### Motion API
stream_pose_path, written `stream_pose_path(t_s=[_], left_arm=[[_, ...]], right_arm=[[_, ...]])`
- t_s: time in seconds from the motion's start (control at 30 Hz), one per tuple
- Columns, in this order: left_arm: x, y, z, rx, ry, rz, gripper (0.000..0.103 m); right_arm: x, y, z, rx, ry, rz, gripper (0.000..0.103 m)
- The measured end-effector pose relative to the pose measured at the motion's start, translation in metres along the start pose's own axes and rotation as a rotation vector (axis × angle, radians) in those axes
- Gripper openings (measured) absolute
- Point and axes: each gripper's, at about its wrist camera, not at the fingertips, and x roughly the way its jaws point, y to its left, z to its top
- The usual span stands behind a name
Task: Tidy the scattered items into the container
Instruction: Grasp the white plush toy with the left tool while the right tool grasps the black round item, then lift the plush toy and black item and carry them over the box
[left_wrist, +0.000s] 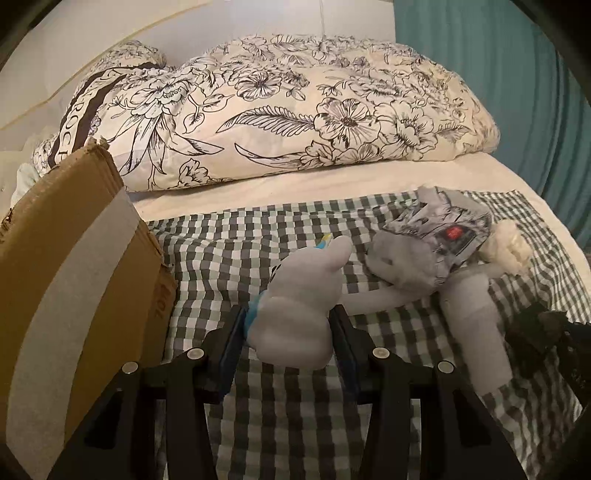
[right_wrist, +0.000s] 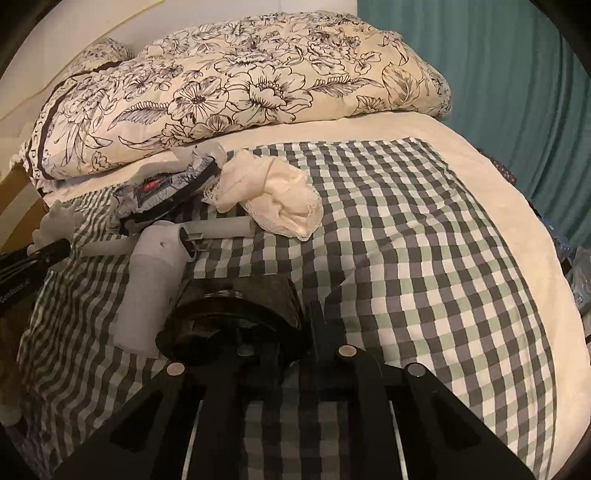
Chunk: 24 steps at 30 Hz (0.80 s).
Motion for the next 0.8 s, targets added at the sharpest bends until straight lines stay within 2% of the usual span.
stream_pose_path(t_s=[0.8], left_arm=[[-0.09, -0.005, -0.014, 0.008, -0.087, -0.09, 0.047]], right_arm=[[-0.098, 0.008, -0.014, 0.057, -0.114, -0.028, 0.012]])
